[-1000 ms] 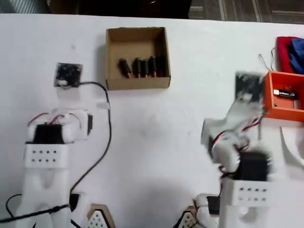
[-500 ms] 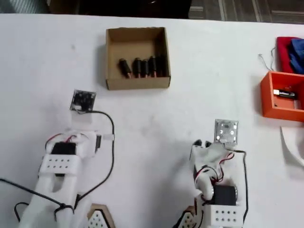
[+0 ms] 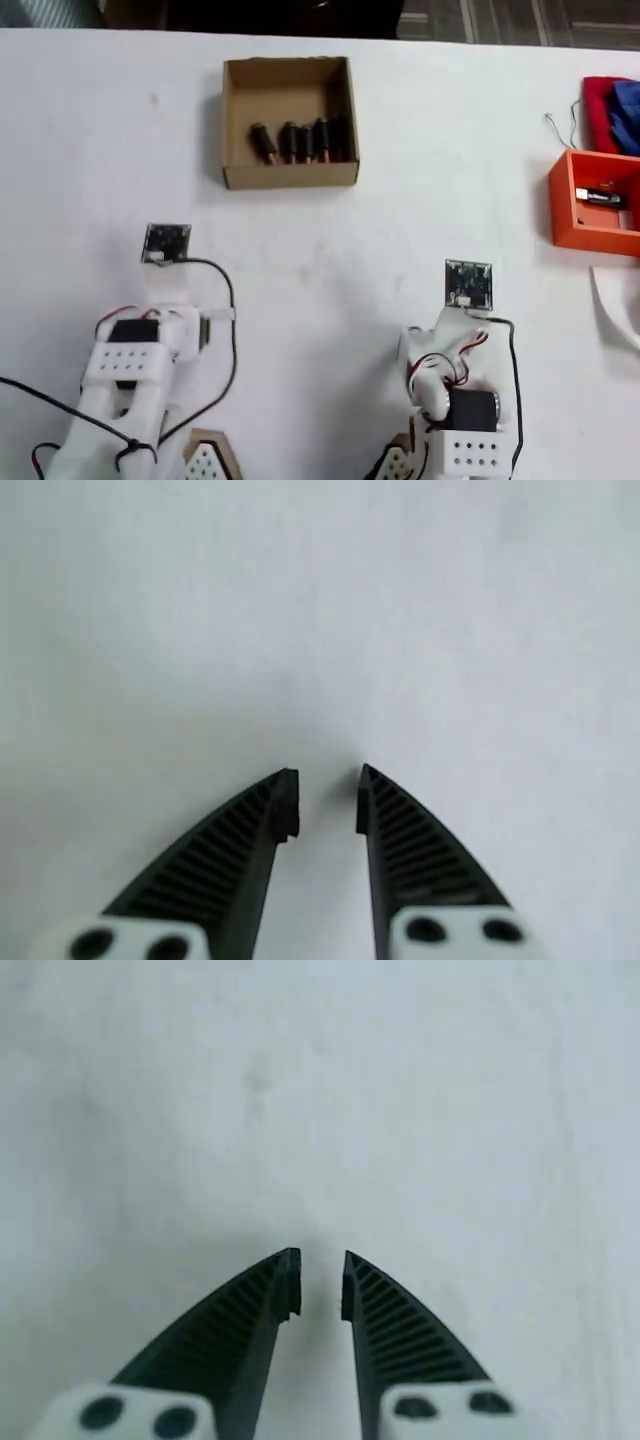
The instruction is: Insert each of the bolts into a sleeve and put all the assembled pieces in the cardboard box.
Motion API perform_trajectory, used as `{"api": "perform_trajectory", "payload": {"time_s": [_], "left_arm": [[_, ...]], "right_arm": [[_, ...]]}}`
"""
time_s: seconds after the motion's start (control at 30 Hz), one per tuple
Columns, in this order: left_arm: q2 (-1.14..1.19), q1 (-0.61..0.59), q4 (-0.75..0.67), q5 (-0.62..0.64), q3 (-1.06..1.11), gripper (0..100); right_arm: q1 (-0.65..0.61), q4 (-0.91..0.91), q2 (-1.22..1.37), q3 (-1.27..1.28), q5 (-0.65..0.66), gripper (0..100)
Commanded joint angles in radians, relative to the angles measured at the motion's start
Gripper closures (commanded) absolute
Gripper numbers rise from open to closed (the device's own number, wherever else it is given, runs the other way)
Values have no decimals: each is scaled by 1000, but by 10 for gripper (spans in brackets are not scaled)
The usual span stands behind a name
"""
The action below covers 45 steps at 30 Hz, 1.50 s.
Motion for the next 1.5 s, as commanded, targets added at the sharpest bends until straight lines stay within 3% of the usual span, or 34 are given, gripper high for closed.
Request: {"api": "perform_trajectory", "payload": {"time_s": [0.0,0.13,0.23,1.17,1.3,1.47], "left_arm": [[3,-17,41,9,13,880],[3,-17,43,9,13,895],[3,-15,44,9,15,976],[-3,-17,41,9,18,969],[-210,-14,92,9,91,969],[-669,-15,288,9,211,968]], "right_arm": [[-4,4,-1,11,5,956],[-8,4,1,11,6,979],[-4,4,-1,11,5,978],[-7,5,-7,11,5,977],[-7,5,-7,11,5,977],[-7,5,-7,11,6,977]]}}
